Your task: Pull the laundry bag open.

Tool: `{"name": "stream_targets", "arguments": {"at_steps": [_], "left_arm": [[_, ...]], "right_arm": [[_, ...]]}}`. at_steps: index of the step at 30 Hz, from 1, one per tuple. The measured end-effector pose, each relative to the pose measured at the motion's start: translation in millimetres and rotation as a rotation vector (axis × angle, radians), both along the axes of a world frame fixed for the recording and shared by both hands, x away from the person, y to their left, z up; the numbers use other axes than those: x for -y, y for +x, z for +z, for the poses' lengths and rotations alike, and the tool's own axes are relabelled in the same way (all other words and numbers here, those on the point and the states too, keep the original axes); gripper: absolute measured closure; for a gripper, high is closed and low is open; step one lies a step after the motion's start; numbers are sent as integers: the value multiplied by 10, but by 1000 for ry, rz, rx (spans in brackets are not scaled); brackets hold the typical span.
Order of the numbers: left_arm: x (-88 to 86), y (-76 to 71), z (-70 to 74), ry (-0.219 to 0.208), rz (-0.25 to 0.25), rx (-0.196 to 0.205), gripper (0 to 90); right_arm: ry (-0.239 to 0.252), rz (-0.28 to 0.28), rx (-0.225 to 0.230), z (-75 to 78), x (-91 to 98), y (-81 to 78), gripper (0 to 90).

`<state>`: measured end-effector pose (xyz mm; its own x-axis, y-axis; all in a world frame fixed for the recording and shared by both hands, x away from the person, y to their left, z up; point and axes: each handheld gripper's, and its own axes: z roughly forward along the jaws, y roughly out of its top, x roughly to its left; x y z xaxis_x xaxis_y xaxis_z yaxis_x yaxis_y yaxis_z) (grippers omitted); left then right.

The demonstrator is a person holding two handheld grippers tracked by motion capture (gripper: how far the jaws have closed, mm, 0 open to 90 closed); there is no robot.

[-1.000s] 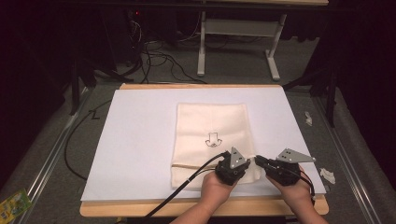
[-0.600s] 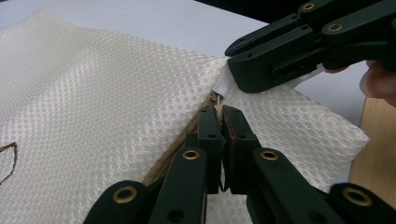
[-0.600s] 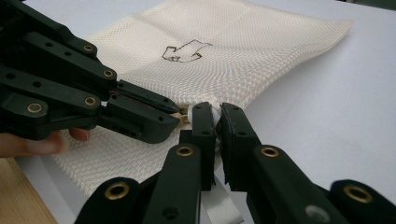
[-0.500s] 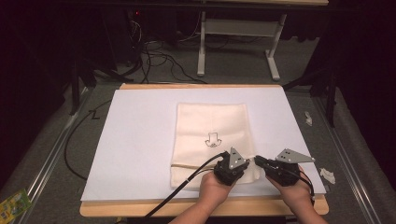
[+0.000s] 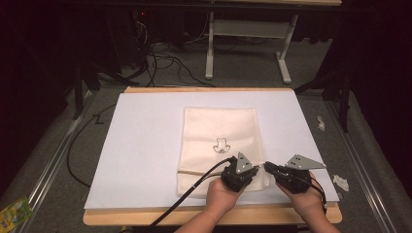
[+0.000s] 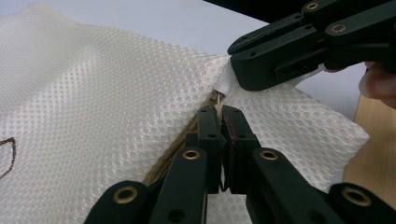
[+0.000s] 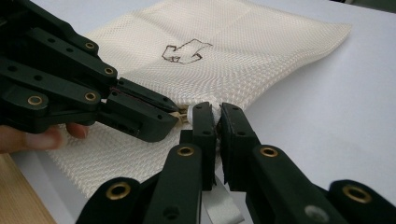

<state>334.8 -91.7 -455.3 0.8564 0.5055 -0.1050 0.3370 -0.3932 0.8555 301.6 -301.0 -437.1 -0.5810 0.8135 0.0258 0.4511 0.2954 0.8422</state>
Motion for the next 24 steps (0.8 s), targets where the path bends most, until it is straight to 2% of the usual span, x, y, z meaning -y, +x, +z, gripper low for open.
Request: {"name": "stream_targets", "arguments": {"at_steps": [1, 2, 4, 11, 14, 18, 24], "left_arm": [[0, 0, 0, 0, 0, 0, 879], [-14, 17, -3, -15, -5, -25, 879], [-12, 43, 5, -20, -6, -54, 878], [4, 63, 2, 0, -20, -75, 878], [1, 66, -7, -5, -17, -87, 879], [-28, 56, 16, -27, -6, -73, 881], [-74, 59, 24, -41, -14, -80, 882]], "right_arm": [[0, 0, 0, 0, 0, 0, 868], [3, 6, 1, 1, 3, 0, 869], [5, 8, -1, -3, 3, 0, 869], [-18, 20, 8, -15, -32, -11, 869], [-24, 23, 12, -16, -30, -15, 871], [4, 3, 32, 27, -34, -25, 877], [19, -1, 35, 43, -37, -37, 878]]}}
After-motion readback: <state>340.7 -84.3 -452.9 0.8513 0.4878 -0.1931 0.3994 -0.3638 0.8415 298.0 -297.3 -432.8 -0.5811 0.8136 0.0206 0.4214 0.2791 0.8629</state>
